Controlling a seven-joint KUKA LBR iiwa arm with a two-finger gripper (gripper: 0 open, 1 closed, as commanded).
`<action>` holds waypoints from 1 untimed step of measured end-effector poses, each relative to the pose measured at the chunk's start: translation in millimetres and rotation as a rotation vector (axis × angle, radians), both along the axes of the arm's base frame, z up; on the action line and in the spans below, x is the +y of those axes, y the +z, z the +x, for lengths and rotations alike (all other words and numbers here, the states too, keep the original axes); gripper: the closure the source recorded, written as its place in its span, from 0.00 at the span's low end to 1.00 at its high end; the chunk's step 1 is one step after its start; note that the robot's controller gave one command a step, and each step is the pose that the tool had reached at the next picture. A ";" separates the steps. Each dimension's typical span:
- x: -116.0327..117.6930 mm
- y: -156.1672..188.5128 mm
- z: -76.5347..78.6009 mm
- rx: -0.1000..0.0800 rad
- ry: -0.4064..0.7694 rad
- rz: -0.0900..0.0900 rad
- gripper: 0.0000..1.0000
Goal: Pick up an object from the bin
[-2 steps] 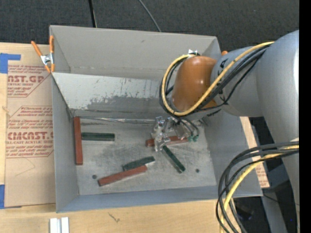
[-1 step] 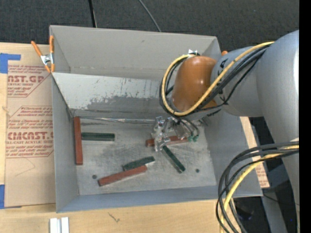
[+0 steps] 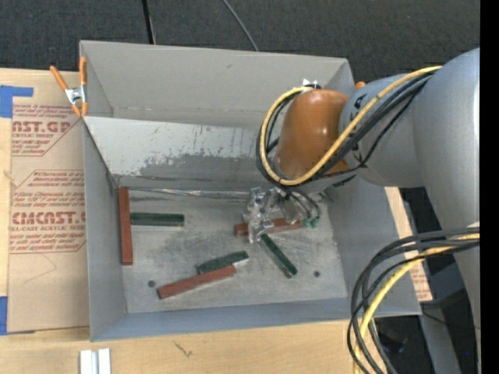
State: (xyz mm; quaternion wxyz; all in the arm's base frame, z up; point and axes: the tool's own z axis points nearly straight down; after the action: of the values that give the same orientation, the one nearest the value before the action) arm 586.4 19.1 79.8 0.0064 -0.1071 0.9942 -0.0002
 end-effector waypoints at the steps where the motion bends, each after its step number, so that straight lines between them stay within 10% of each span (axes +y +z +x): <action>1: 0.2 13.7 -3.6 0.016 0.001 -0.001 1.00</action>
Offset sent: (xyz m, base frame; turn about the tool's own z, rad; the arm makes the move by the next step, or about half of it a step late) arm 0.0000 0.0001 0.0483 0.0000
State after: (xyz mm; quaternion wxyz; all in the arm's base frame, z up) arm 582.8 19.3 93.6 -0.0015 -0.1074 0.9942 0.0002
